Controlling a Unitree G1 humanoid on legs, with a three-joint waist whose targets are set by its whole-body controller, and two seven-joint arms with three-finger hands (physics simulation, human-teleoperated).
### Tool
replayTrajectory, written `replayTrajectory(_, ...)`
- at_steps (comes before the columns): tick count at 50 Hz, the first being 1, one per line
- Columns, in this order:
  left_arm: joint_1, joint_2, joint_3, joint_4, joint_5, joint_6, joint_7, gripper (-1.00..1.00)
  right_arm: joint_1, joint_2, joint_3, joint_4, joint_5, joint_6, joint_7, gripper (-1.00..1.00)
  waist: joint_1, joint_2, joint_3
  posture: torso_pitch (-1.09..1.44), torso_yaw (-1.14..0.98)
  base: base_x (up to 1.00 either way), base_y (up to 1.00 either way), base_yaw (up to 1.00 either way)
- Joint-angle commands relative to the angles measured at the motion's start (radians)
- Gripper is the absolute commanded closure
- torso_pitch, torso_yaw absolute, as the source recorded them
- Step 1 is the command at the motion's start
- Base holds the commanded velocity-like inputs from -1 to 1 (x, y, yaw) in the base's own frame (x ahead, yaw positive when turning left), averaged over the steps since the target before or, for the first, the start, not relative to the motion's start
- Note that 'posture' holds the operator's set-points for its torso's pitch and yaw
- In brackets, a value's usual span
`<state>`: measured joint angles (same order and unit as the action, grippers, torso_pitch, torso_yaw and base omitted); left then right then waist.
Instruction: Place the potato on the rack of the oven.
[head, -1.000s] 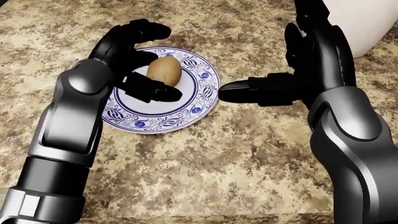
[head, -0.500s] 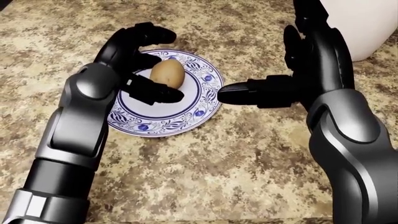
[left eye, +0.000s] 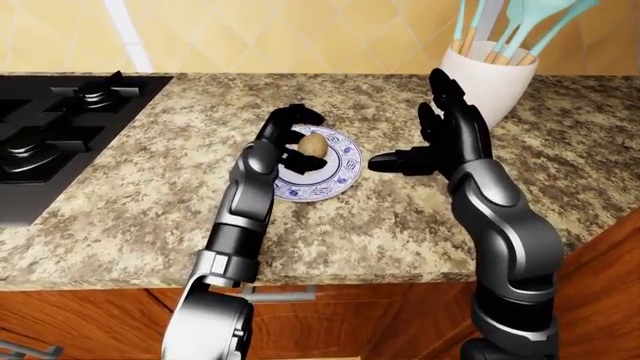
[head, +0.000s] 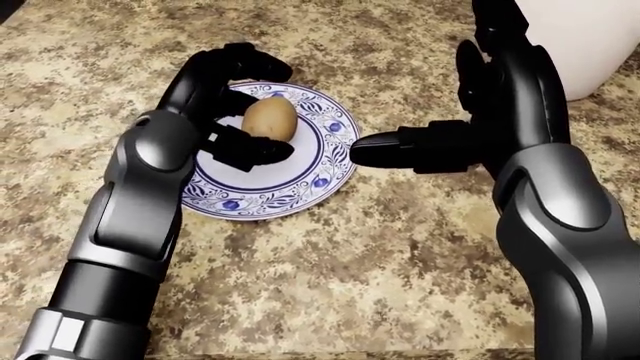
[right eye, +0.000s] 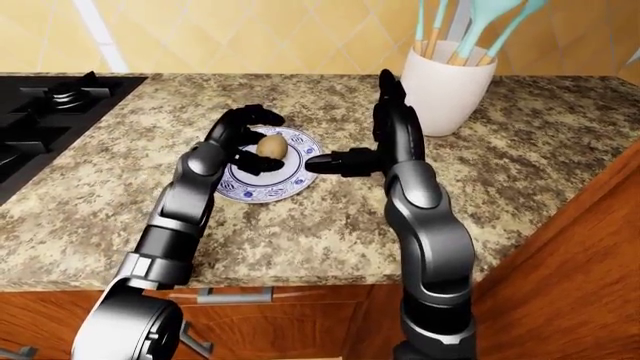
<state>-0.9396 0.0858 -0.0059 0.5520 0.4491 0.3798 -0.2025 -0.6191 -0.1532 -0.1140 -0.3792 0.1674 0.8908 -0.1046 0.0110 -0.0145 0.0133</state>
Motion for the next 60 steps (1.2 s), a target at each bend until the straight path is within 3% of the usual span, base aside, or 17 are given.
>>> replayTrajectory(1, -0.032, 0.001, 0.000, -0.025, -0.003, -0.022, 0.000, -0.14, -0.026, -0.006, -0.005, -0.035, -0.001, -0.027, -0.002, -1.00, -0.001, -0.001, -0.026, 0.00, 0.00, 0.00, 0.00, 0.00)
replayTrajectory(6, -0.026, 0.002, -0.001, -0.002, 0.001, -0.048, 0.012, -0.12, -0.018, -0.003, -0.004, -0.031, 0.000, -0.038, -0.002, -1.00, -0.001, 0.000, -0.028, 0.00, 0.00, 0.00, 0.00, 0.00)
replayTrajectory(8, -0.022, -0.001, -0.002, -0.013, 0.003, -0.043, 0.012, 0.00, -0.014, -0.002, -0.003, -0.032, -0.001, -0.041, -0.002, -1.00, -0.001, 0.000, -0.028, 0.00, 0.00, 0.00, 0.00, 0.00)
replayTrajectory(23, -0.030, 0.000, 0.002, -0.011, -0.003, -0.053, 0.016, 0.07, -0.015, 0.000, -0.002, -0.022, -0.001, -0.048, -0.002, -1.00, -0.002, 0.001, -0.030, 0.00, 0.00, 0.00, 0.00, 0.00)
replayTrajectory(24, -0.030, -0.001, 0.002, -0.018, -0.003, -0.047, 0.014, 0.22, -0.017, -0.001, -0.003, -0.021, 0.000, -0.047, -0.002, -1.00, -0.002, 0.001, -0.030, 0.00, 0.00, 0.00, 0.00, 0.00)
replayTrajectory(32, -0.050, 0.007, 0.002, -0.037, -0.006, -0.024, -0.002, 0.22, -0.026, -0.002, -0.003, -0.025, 0.003, -0.038, -0.004, -1.00, -0.003, 0.001, -0.027, 0.00, 0.00, 0.00, 0.00, 0.00)
replayTrajectory(36, -0.067, 0.014, 0.005, -0.054, -0.004, -0.002, -0.014, 0.34, -0.029, -0.002, -0.002, -0.029, 0.004, -0.032, -0.008, -1.00, -0.002, 0.001, -0.026, 0.00, 0.00, 0.00, 0.00, 0.00)
replayTrajectory(60, -0.161, 0.101, 0.046, -0.168, -0.047, 0.139, -0.096, 0.34, -0.084, -0.032, -0.003, -0.031, -0.007, 0.049, 0.002, -1.00, -0.002, 0.001, -0.015, 0.00, 0.00, 0.00, 0.00, 0.00)
